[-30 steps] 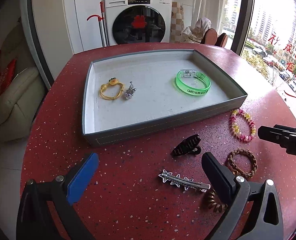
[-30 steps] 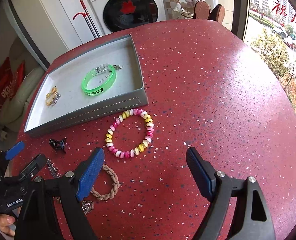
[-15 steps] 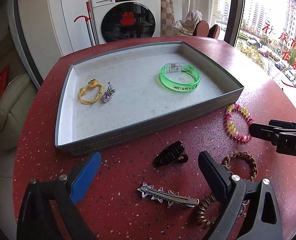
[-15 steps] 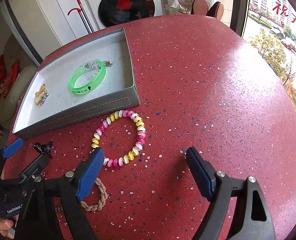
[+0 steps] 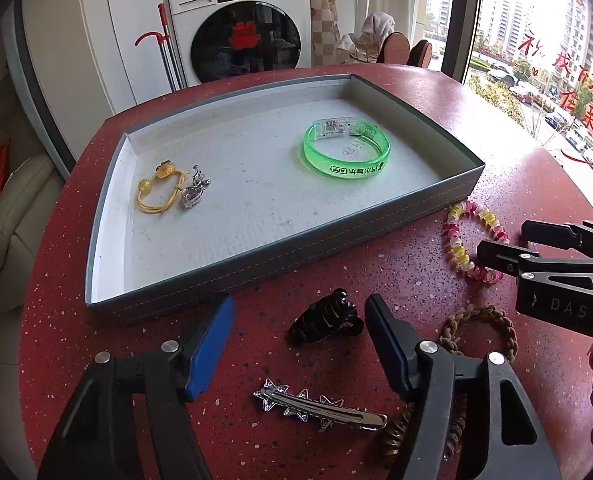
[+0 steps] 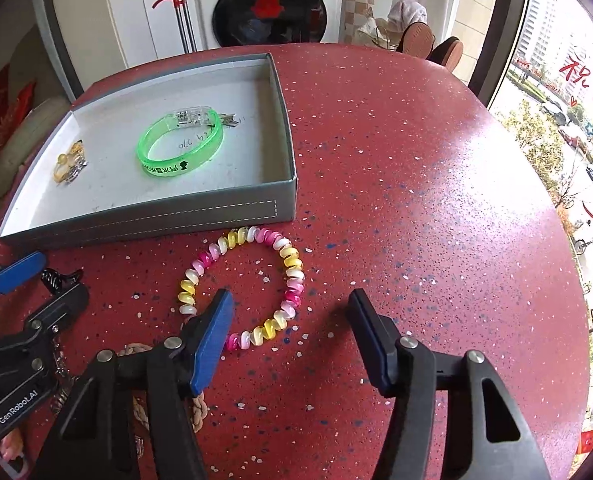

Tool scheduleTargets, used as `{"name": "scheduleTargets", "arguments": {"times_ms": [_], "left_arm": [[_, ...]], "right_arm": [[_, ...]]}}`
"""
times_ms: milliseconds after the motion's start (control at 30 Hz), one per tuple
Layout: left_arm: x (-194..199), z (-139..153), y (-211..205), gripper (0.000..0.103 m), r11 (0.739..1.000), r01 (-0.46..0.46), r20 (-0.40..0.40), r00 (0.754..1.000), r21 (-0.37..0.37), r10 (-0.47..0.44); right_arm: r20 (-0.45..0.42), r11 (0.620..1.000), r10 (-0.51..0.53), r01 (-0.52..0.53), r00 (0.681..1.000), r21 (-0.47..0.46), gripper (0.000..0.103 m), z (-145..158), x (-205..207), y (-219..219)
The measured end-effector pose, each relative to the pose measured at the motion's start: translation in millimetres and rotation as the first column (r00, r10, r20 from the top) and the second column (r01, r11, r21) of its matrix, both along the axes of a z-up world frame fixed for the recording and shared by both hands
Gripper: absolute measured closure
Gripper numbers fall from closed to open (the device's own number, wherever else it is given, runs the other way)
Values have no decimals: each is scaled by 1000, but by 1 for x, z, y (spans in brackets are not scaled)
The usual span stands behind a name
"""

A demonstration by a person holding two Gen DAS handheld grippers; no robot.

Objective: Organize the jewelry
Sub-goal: 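Move the right tool to the beaded bracelet while the left tool approaches the black claw clip, then grasp the beaded bracelet with the right tool while the left grasps the black claw clip, then carry the beaded bracelet into the tray with the right tool while the left carries the claw clip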

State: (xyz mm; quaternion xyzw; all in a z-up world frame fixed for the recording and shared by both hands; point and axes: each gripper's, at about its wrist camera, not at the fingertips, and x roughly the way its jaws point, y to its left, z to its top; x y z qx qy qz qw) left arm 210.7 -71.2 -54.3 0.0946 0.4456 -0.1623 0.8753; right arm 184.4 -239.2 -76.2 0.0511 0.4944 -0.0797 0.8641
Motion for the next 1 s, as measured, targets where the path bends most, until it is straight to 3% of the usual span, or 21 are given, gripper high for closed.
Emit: {"name": "scheduleTargets", "arguments": {"times_ms": [133, 200, 367, 600, 1000], "left_arm": [[1, -2, 1, 40, 1000, 0, -13, 1000, -6, 0], [2, -2, 3, 49, 1000, -4, -20, 1000, -24, 4], [1, -2, 5, 49, 999, 2, -19, 1000, -32, -2], [-1, 6, 11, 50, 997, 7, -6, 1000, -73, -8], [-15, 35, 28, 50, 990, 23, 32, 999, -140, -18]], "right_arm": [[-1, 1000, 14, -14, 1000, 9, 55, 1, 2, 2], [1, 1000, 20, -20, 1000, 3, 69, 2, 1, 5], [1, 1000, 15, -15, 1000, -3, 93, 4, -1, 9], [34, 1000, -2, 2, 999, 9, 93, 9, -8, 4], [111, 997, 4, -12, 994, 72, 93, 46, -21, -5]]}}
